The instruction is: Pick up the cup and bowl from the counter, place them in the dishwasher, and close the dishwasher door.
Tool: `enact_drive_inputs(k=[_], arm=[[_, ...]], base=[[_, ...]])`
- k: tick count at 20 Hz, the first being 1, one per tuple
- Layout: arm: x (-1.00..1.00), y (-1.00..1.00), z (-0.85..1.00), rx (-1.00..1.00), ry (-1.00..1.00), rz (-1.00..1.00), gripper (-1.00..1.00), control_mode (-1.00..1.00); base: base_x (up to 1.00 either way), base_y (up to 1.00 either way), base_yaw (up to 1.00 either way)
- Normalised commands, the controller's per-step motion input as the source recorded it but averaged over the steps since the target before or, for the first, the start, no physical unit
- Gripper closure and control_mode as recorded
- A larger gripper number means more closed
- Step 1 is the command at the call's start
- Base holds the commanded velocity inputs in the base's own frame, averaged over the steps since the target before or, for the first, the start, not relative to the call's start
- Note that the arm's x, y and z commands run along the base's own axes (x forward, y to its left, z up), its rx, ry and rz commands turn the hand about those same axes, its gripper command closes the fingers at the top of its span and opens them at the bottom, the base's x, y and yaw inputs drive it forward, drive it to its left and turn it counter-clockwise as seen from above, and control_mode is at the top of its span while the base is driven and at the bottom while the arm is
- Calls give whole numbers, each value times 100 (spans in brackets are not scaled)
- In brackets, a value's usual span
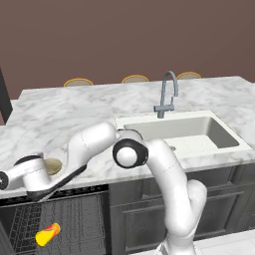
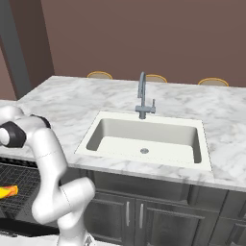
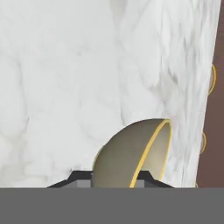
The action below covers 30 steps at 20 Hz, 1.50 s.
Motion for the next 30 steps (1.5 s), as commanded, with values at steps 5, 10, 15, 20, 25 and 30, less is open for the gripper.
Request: enact_drive_inputs(k=[5,10,15,20,25,30], arm=[[-73,-21,0,-2,-11,0,100,-100],[-75,-28,0,0,-10,0,100,-100],[-74,-28,-1,0,-9,0,100,-100],[-74,-29,-2,0,-9,0,100,-100],[-67,-22,-23,4,-5,0,100,-100],[-26,-4,-62,10,0,0,100,-100]], base=[[0,0,0],[0,0,0],[0,0,0],[0,0,0],[0,0,0],[0,0,0]])
